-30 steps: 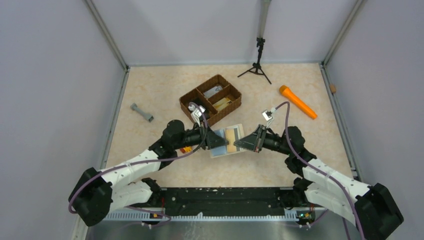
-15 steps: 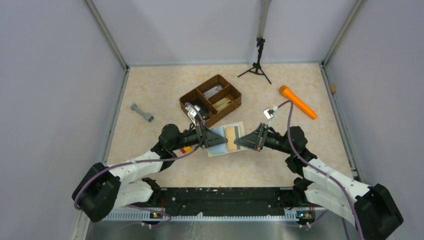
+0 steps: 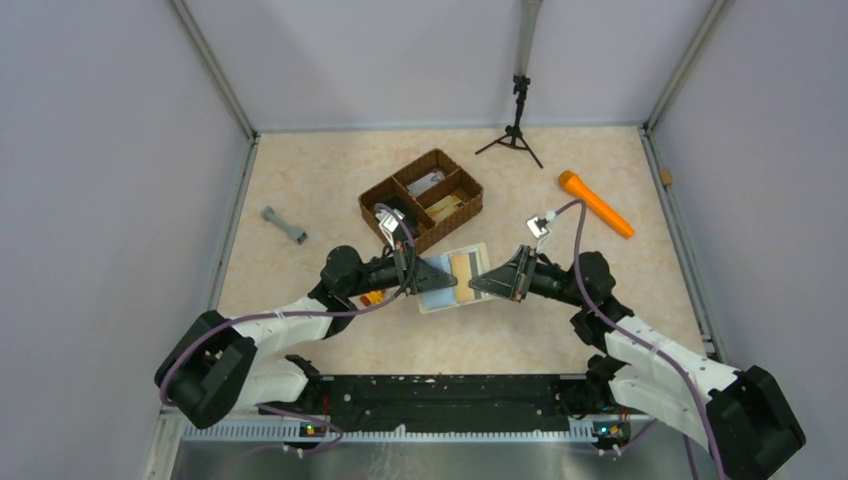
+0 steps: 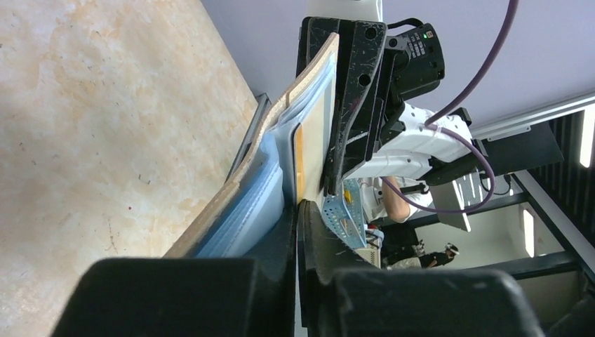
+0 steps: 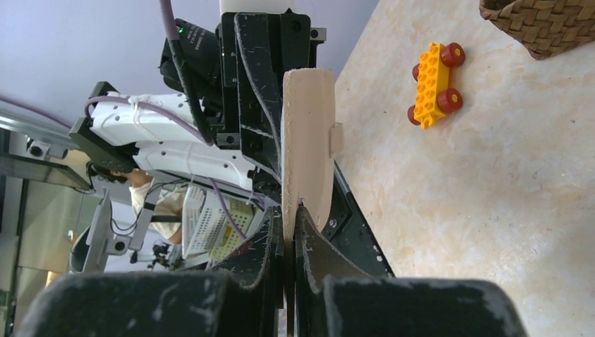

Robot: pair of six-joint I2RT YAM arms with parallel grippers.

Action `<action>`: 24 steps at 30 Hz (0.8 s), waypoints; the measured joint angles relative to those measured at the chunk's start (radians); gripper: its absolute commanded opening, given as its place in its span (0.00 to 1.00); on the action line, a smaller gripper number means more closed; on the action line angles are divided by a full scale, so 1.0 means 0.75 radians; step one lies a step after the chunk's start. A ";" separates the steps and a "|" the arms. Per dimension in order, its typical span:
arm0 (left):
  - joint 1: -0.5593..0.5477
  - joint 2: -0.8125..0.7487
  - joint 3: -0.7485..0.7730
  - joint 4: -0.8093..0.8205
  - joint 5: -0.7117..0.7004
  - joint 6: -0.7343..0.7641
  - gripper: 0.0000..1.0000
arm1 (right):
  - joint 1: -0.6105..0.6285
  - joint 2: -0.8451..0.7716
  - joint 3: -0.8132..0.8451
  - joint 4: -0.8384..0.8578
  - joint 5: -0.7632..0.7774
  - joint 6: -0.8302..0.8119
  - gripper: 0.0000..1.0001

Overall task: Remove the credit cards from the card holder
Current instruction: Remove the credit card from the card holder.

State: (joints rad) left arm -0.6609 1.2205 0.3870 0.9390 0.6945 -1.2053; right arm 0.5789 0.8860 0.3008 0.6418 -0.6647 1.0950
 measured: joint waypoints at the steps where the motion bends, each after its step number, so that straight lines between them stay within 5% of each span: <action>1: 0.001 0.003 0.000 0.002 0.003 -0.001 0.00 | -0.002 0.000 0.000 -0.005 0.000 -0.003 0.15; 7: -0.038 0.009 0.011 0.015 0.028 0.001 0.00 | 0.017 0.003 0.001 -0.038 -0.026 -0.016 0.47; 13: -0.017 -0.043 0.011 -0.012 0.030 0.026 0.00 | 0.018 -0.051 0.003 -0.125 -0.018 -0.053 0.53; 20: -0.004 -0.131 -0.010 -0.129 0.018 0.091 0.00 | -0.024 -0.110 0.003 -0.184 0.003 -0.052 0.38; 24: 0.001 -0.171 -0.026 -0.195 0.006 0.125 0.00 | -0.035 -0.133 0.003 -0.186 0.008 -0.050 0.11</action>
State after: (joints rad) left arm -0.6605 1.0924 0.3672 0.7925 0.6991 -1.1118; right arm 0.5529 0.7864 0.3031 0.5026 -0.6586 1.0573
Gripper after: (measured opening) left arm 0.004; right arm 0.287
